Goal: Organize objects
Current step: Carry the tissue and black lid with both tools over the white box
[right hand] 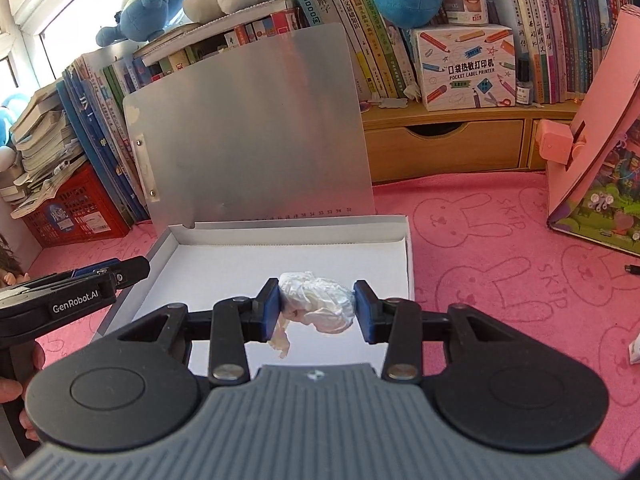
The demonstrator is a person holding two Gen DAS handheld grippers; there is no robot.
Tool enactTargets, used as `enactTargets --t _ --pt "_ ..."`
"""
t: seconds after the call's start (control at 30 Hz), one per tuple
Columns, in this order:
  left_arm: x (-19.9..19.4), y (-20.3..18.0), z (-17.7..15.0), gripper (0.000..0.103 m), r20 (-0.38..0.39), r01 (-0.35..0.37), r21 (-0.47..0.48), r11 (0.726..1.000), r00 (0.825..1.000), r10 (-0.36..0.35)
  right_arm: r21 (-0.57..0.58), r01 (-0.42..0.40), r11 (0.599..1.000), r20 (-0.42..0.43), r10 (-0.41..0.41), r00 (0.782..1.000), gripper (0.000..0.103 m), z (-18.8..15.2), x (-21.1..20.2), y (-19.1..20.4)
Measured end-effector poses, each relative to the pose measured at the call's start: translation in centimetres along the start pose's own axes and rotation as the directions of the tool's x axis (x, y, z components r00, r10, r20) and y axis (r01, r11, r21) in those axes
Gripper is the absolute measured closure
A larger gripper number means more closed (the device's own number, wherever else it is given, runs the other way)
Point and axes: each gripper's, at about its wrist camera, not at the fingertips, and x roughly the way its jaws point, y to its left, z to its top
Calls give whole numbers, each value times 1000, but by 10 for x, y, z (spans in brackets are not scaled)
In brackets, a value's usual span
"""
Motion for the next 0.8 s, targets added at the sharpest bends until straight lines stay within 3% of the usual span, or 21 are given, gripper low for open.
enactTargets --t 0.3,0.63,0.8 --pt "37 -7 -15 65 -75 -15 23 1000 997 17 -8 16 1000 -48 -17 999 59 -4 40 12" --pt "57 -6 -29 65 -156 -40 51 998 987 47 -12 14 1000 -89 -15 996 58 -13 54 14" --pt "58 -7 -31 65 -158 -44 73 996 986 55 -17 16 1000 -101 -18 995 57 -19 59 12"
